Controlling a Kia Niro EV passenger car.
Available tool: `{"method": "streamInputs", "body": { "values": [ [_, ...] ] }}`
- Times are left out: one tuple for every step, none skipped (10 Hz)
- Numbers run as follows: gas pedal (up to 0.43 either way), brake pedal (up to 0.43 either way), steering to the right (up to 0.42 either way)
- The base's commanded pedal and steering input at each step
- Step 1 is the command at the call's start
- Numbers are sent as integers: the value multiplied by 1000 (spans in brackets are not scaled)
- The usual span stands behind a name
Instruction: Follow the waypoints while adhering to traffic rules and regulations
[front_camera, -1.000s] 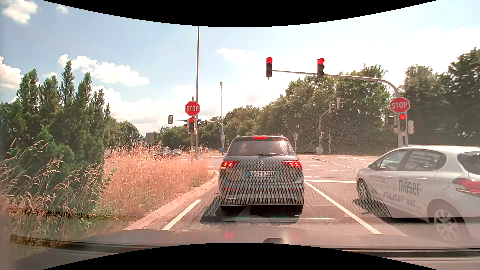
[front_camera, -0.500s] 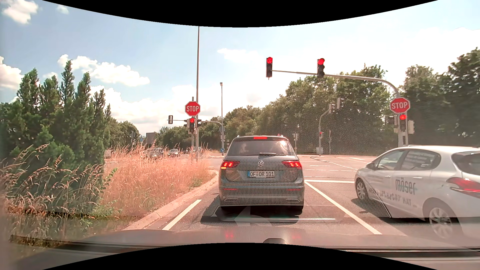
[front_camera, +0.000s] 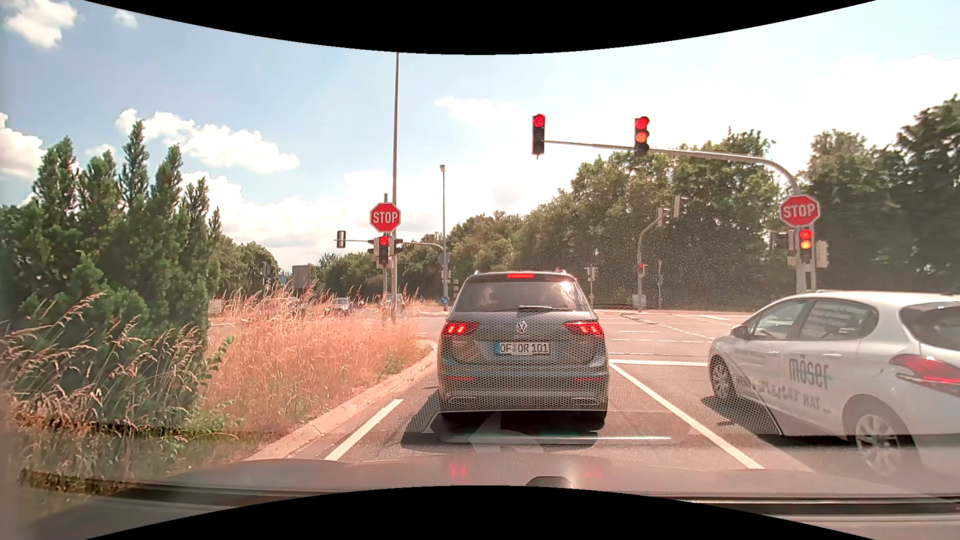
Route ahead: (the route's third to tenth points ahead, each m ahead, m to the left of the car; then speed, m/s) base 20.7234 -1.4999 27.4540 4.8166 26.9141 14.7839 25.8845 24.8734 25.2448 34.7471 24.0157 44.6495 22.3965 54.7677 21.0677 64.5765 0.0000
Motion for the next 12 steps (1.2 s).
{"method": "streamInputs", "body": {
  "values": [
    [0, 238, 8],
    [0, 238, 8],
    [0, 244, 8],
    [0, 226, 8],
    [0, 189, 8],
    [0, 152, 8],
    [0, 152, 8],
    [0, 152, 8],
    [0, 152, 8],
    [0, 152, 8],
    [0, 152, 8],
    [0, 159, 8]
  ]
}}
